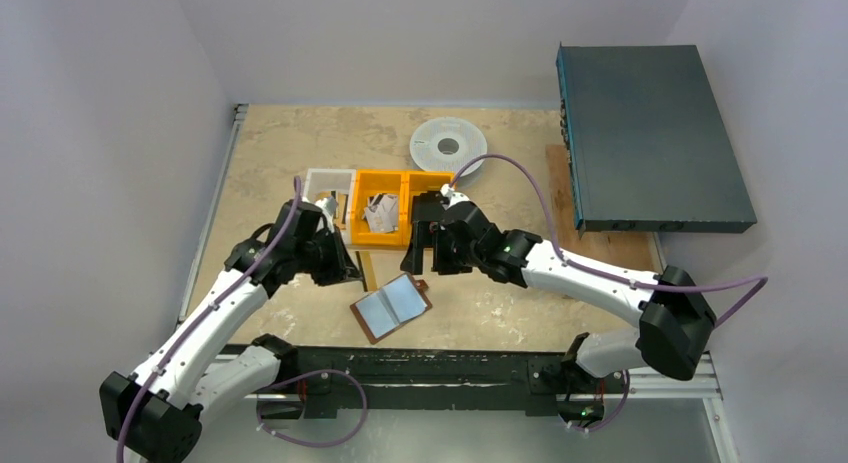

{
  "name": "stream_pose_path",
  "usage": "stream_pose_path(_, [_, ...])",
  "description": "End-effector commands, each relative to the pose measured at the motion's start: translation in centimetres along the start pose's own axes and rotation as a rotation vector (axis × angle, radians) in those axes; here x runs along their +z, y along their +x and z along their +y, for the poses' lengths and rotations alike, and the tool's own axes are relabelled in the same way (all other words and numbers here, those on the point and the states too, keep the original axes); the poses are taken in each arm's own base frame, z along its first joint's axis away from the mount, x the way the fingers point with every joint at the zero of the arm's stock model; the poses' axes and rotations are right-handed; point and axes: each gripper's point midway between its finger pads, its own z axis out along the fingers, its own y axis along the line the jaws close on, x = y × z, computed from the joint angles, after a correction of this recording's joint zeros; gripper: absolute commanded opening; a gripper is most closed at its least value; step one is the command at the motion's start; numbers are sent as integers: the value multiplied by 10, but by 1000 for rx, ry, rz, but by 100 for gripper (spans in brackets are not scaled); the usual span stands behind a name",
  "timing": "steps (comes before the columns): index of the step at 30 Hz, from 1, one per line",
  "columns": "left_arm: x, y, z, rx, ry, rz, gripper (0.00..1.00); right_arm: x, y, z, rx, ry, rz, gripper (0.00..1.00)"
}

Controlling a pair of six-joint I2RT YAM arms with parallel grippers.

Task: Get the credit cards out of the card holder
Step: Remove the credit card from the card holder, then place the credit card in the storage box.

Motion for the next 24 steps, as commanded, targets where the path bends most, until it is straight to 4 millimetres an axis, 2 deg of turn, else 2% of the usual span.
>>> stream_pose_path(1, [-17, -33, -10, 47, -31, -108, 0, -12, -22, -5, -16, 57, -76, 98])
stream_pose_path(3, [-28, -51, -11, 64, -94, -154, 0, -16, -25, -5, -15, 57, -92, 99])
stream_pose_path(6, [-42, -81, 2, 84, -252, -234, 0, -20, -29, -6, -14, 62, -111, 99])
stream_pose_path(11, [-51, -127, 21, 85, -463, -296, 0, -23, -32, -5, -17, 56, -123, 99])
stream_pose_path(19, [-31, -184, 46, 112, -725, -269, 0, -26, -28, -5, -35, 44, -106, 99])
stream_pose_path(24, [-5, -200, 56, 150, -810, -204, 0, -28, -26, -9, -41, 47, -103, 99])
